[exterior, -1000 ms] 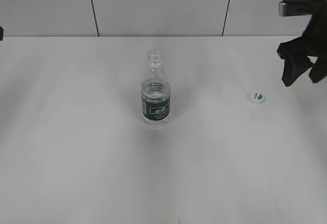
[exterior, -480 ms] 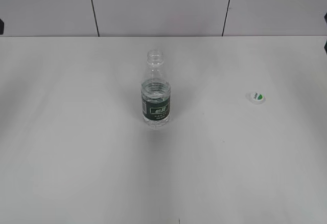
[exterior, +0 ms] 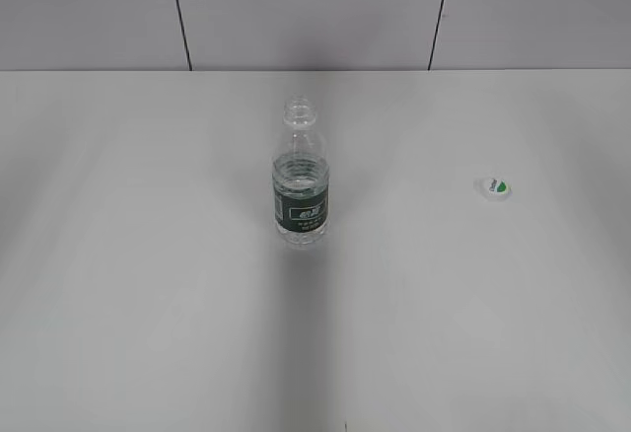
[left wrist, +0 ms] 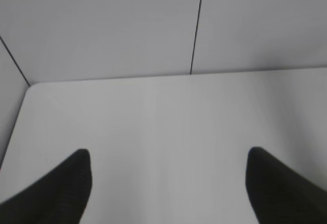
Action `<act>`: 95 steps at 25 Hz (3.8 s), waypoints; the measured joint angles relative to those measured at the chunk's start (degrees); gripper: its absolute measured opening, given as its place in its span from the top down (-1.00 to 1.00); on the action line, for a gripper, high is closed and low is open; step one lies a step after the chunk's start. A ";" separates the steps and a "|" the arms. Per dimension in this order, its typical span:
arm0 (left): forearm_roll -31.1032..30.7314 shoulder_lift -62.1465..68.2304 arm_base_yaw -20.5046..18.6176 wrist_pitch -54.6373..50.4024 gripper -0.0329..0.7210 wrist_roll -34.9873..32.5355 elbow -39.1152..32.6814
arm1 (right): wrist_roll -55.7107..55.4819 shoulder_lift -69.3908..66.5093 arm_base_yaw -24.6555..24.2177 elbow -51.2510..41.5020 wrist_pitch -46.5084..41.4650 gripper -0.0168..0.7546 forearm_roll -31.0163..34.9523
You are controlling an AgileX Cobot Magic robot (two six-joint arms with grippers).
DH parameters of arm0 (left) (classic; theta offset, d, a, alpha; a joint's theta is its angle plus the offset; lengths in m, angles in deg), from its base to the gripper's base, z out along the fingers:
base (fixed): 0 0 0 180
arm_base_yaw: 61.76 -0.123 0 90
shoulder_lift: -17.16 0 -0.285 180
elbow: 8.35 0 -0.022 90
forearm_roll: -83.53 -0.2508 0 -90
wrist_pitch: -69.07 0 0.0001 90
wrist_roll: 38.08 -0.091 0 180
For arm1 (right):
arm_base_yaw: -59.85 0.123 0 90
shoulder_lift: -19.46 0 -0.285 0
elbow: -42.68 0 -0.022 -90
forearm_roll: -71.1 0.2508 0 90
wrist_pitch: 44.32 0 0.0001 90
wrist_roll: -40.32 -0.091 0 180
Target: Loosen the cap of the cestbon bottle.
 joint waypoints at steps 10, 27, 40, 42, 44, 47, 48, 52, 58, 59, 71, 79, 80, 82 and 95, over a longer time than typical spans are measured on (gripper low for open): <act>-0.24 -21.95 0.00 -1.82 -0.58 -0.01 -12.20 | 0.90 13.78 0.00 -1.91 -0.05 -0.37 -1.03; -1.90 -58.53 0.00 -19.73 -0.58 -0.01 -26.85 | 1.01 25.37 0.00 -5.03 0.17 -0.37 -1.11; -1.90 -58.60 0.00 -24.05 -0.58 -0.51 -30.64 | 1.27 40.61 0.00 -18.74 2.39 -0.37 -1.05; -1.90 -58.60 0.00 -24.11 -0.58 -0.52 -30.64 | 1.61 44.10 0.00 -21.34 2.33 -0.37 -1.05; -1.90 -58.60 0.00 -24.11 -0.58 -0.57 -30.64 | 1.73 47.90 0.00 -24.23 2.19 -0.37 -1.05; -1.90 -58.60 0.00 -24.16 -0.58 -0.57 -30.64 | 1.79 54.27 0.00 -29.06 1.92 -0.37 -1.05; -1.90 -58.60 0.00 -24.16 -0.58 -0.57 -30.64 | 1.79 56.01 0.00 -30.97 1.97 -0.37 -1.05; -1.90 -58.60 0.00 -24.20 -0.58 -0.57 -30.64 | 1.79 64.19 0.00 -38.81 2.14 -0.37 -0.81; -1.90 -58.60 0.00 -24.20 -0.58 -0.57 -30.64 | 1.79 76.75 0.00 -48.88 1.03 -0.37 0.67; -1.90 -58.60 0.00 -24.20 -0.58 -0.57 -30.64 | 1.79 78.80 0.00 -49.94 0.36 -0.37 0.67; -1.90 -58.60 0.00 -24.27 -0.58 -0.57 -30.64 | 1.84 82.77 0.00 -50.71 -0.61 -0.37 0.67; -1.90 -58.60 0.00 -24.27 -0.58 -0.57 -30.64 | 1.84 82.77 0.00 -50.71 -0.61 -0.37 0.67; -1.90 -58.60 0.00 -24.27 -0.58 -0.57 -30.64 | 1.84 82.77 0.00 -50.71 -0.61 -0.37 0.67; -1.90 -58.60 0.00 -24.27 -0.58 -0.57 -30.64 | 1.84 82.77 0.00 -50.71 -0.61 -0.37 0.67; -1.90 -58.60 0.00 -24.27 -0.58 -0.57 -30.64 | 1.78 82.77 0.00 -50.71 -0.61 -0.37 0.67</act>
